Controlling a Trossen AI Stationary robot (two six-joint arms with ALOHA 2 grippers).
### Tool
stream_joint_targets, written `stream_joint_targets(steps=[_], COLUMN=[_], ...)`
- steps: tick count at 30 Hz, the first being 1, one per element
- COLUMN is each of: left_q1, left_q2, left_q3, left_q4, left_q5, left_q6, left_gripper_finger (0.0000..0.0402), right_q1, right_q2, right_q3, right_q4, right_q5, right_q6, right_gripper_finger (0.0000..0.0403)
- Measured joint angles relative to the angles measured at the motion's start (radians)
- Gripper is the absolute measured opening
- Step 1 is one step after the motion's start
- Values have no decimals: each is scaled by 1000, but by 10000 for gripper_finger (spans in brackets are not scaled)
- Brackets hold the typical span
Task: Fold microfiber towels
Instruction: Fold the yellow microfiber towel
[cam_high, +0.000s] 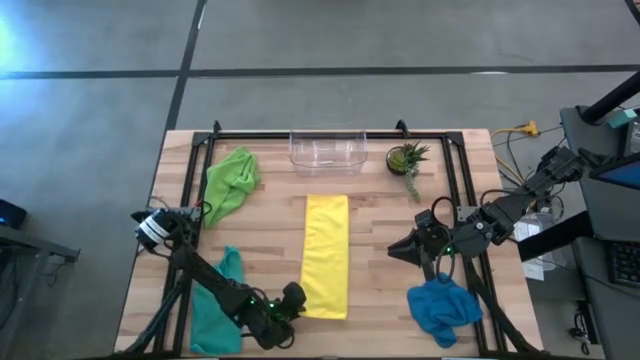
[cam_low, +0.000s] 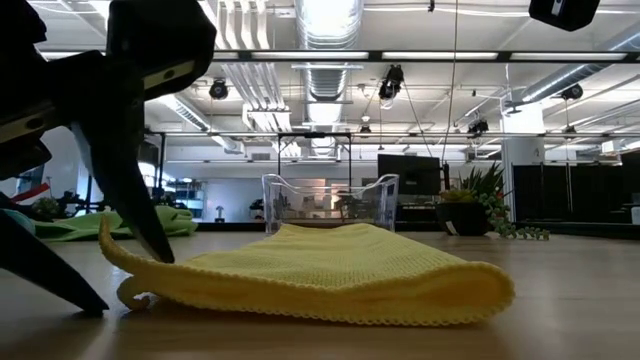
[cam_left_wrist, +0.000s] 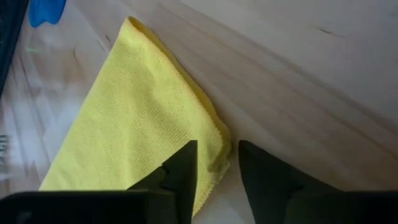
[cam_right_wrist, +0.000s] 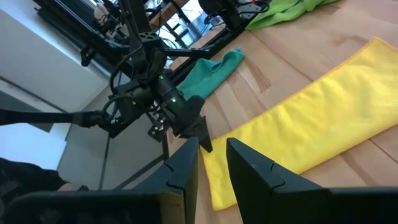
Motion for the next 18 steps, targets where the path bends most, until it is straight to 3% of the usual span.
stream_joint_targets(steps=[5, 18], left_q1=[0, 3], left_q2=[0, 0], left_q3=[0, 0], left_q4=[0, 0], left_q5=[1, -6], left_q6=[0, 4], left_gripper_finger=[84, 81], right_q1=[0, 0], right_q2=[0, 0], right_q3=[0, 0], right_q4=[-4, -5], right_q5=[0, 0], right_q6=[-1, -8], right_gripper_finger=[79, 79])
